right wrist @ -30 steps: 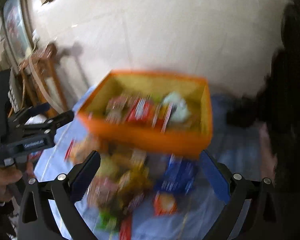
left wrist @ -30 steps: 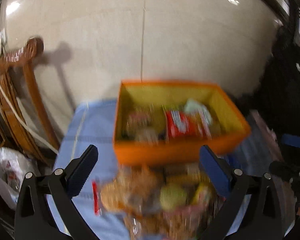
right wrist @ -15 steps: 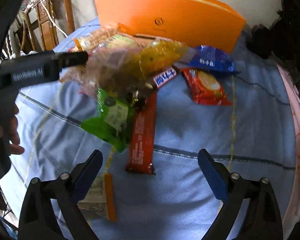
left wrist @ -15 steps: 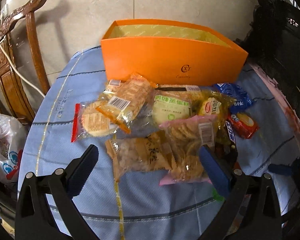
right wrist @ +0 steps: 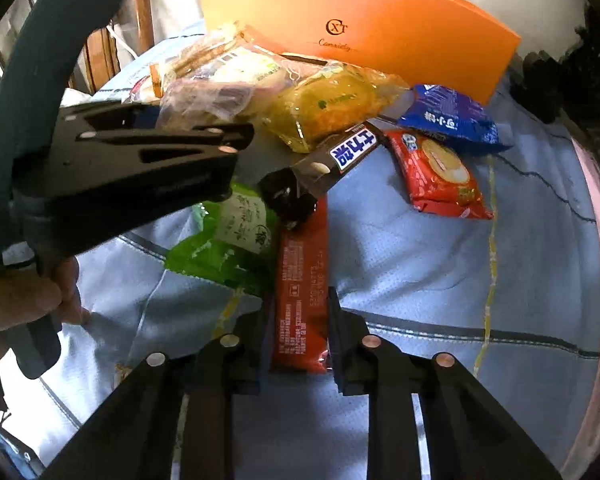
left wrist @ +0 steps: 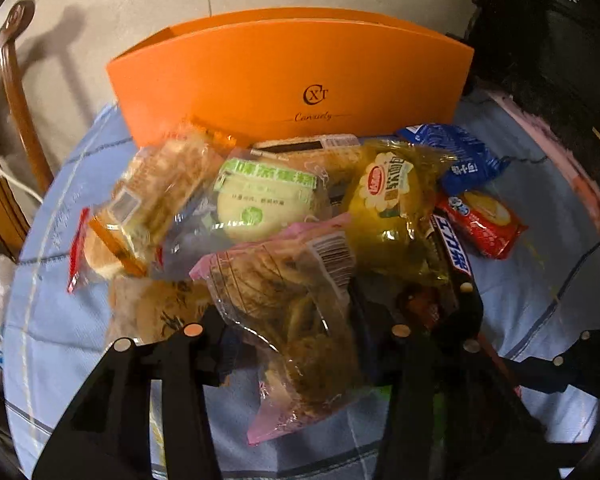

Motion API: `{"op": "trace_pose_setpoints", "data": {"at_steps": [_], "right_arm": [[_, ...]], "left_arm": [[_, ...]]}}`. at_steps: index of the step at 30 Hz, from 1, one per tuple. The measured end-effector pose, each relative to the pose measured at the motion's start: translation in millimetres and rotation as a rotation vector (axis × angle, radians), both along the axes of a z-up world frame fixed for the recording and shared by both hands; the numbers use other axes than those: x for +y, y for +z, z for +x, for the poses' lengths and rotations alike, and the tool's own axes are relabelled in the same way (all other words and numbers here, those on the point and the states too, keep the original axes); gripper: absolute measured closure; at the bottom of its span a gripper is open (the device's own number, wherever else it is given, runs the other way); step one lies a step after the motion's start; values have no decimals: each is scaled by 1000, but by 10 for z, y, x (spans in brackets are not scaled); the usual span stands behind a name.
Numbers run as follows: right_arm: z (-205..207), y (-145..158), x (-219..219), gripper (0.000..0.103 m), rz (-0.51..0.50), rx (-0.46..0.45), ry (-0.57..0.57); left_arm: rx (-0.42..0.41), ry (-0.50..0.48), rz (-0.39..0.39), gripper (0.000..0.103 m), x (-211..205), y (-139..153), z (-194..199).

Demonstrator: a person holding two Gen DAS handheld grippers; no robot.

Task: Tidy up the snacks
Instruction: 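Grasp the red wafer bar with the right gripper while the left grasps a pink-labelled cookie bag, then carry both snacks over the orange box and open both grippers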

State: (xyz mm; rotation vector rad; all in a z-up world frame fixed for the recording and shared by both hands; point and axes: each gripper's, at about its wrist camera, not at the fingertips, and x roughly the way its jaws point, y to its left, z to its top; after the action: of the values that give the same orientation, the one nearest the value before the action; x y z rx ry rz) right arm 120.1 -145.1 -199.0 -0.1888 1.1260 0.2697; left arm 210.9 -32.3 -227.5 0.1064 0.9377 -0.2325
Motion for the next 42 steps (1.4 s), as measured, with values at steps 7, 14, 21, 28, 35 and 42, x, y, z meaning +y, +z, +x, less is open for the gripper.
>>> {"op": "trace_pose_setpoints", "data": {"at_steps": [7, 14, 21, 28, 35, 42], "right_arm": [[-69, 142, -165, 79, 39, -20, -10], [-107, 497, -323, 79, 78, -82, -28], [31, 953, -371, 79, 106, -161, -37], [291, 1642, -461, 79, 159, -246, -57], [831, 2349, -599, 79, 168, -338, -82], [1386, 2725, -588, 79, 121, -377, -75]], "left_arm": [[-29, 3, -87, 64, 160, 166, -87], [-73, 30, -161, 64, 334, 492, -174], [-97, 60, -168, 64, 465, 874, -167], [-160, 55, -164, 64, 469, 1446, -10], [-229, 23, -109, 64, 328, 2050, 411], [-269, 31, -99, 64, 261, 2453, 943]]}}
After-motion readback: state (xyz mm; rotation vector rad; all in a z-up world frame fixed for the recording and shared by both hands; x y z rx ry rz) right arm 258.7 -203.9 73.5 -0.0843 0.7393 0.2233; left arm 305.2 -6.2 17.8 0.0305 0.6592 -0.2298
